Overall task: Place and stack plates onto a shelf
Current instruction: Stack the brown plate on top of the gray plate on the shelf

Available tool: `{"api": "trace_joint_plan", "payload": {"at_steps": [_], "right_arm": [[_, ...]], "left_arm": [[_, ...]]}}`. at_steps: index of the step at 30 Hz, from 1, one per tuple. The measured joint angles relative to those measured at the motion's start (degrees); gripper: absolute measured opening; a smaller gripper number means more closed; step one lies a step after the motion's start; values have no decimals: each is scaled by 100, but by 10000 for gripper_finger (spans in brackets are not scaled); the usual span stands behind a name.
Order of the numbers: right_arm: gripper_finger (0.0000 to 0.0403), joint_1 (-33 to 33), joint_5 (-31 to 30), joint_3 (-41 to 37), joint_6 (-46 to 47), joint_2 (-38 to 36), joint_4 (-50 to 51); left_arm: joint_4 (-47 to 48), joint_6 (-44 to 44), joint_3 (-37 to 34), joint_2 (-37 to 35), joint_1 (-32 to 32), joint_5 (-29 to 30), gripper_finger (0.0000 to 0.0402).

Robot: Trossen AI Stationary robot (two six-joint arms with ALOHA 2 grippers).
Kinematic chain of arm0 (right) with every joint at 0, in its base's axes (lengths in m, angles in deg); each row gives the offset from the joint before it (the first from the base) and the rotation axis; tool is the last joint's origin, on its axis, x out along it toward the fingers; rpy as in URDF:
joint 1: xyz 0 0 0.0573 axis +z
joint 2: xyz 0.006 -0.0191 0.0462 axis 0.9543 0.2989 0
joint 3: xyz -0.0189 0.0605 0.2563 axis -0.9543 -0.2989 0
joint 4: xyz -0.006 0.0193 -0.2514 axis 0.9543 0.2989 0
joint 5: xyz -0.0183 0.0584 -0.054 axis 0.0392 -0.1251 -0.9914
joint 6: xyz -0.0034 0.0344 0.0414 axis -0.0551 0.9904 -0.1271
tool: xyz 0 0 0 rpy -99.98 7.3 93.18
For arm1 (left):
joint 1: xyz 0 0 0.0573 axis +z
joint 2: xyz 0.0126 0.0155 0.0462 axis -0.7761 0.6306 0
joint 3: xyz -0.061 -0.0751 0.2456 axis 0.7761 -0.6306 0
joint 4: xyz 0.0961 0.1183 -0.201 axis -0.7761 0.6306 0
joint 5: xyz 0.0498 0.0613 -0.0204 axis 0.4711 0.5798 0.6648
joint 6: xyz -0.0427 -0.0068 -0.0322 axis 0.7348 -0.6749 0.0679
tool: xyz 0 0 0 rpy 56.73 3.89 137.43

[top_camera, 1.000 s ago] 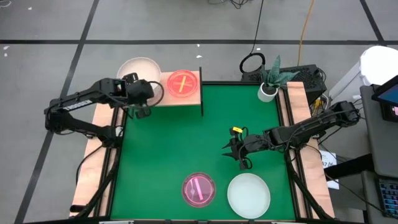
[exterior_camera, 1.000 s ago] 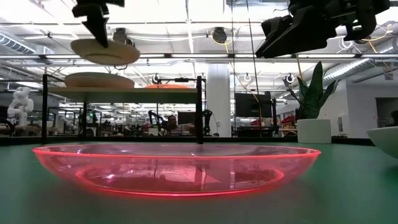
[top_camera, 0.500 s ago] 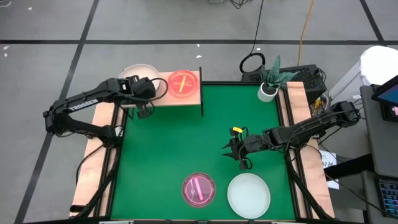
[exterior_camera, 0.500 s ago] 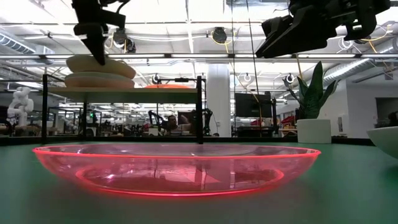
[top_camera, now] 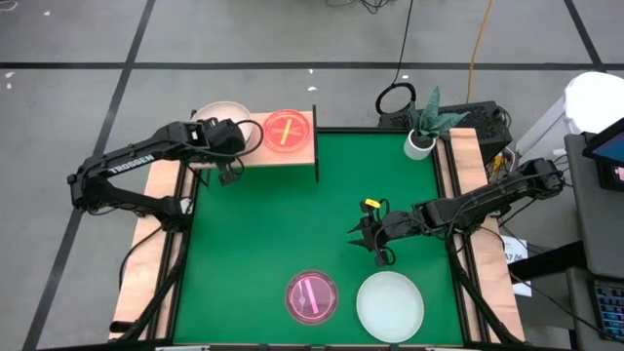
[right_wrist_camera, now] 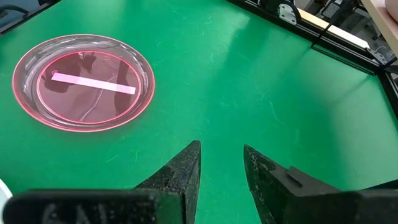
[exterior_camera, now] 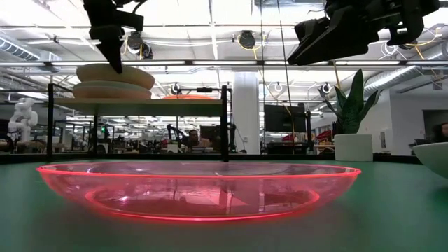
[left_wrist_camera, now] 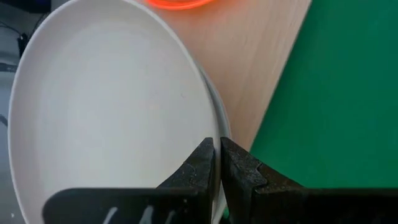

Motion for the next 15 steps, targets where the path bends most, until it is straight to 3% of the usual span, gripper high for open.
{"api": "trace_joint_plan", "payload": {"at_steps": [15], "right_arm": [[105, 0, 0, 2, 2, 2, 2]], "left_arm": [[-277, 130, -309, 7, 0, -13, 26]]}}
